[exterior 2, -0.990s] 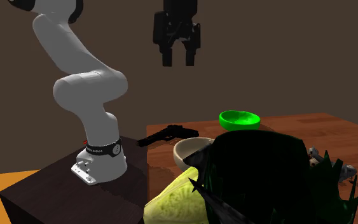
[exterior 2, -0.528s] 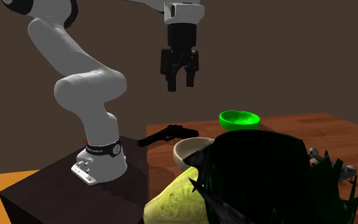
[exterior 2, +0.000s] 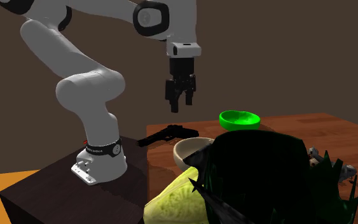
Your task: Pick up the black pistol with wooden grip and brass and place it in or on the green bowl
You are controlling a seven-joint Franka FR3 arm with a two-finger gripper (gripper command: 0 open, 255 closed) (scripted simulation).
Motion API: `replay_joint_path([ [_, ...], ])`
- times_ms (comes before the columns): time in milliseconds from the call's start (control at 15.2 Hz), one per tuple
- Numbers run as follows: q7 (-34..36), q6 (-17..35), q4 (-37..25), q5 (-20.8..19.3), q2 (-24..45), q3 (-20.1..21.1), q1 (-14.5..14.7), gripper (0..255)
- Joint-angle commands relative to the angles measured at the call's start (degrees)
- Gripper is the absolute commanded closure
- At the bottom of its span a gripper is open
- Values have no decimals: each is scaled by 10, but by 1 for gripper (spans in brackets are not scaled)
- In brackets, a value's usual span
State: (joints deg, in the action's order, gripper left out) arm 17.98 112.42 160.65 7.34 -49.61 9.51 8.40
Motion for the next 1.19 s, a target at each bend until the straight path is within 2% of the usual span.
replay_joint_path([
  [0,11,38,30,21,5,17,18,0],
  [462,55,177,98,99,69,83,92,0],
  [924,51,266,121,115,135,97,96,0],
  [1122,51,274,123,116,141,98,96,0],
])
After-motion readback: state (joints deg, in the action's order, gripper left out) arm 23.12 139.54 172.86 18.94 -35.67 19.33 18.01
